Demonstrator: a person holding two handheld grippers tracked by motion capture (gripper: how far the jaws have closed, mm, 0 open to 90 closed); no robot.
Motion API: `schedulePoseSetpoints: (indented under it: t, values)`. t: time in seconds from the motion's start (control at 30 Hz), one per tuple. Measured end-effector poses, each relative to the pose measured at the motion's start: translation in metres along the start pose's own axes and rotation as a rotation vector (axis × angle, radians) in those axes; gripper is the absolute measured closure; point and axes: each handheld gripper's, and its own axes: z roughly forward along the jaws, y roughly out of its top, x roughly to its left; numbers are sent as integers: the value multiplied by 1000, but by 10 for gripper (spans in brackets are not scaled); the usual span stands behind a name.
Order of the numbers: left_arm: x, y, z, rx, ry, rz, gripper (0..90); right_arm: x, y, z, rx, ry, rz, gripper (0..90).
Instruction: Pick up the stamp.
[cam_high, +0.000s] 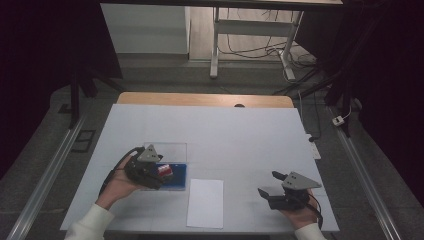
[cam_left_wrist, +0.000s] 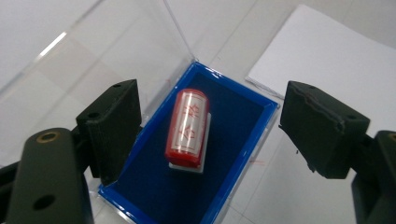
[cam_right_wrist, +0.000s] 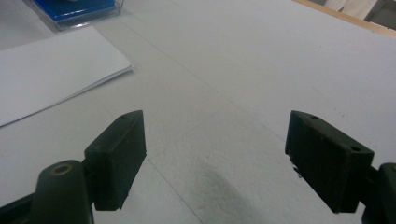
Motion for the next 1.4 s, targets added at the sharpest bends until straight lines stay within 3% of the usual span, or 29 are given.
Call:
schedulePoseSetpoints:
  t: [0.27,0.9,1.4]
  values:
    - [-4,-2,9,44,-1,22,243,-1,-1,-1,-1,-7,5,200]
    - [-1,-8,9,49,-6,22,444,0,0,1,7,-4,0,202]
    - [4,-10,17,47,60,6,613,1,-1,1,12,-9,-2,204]
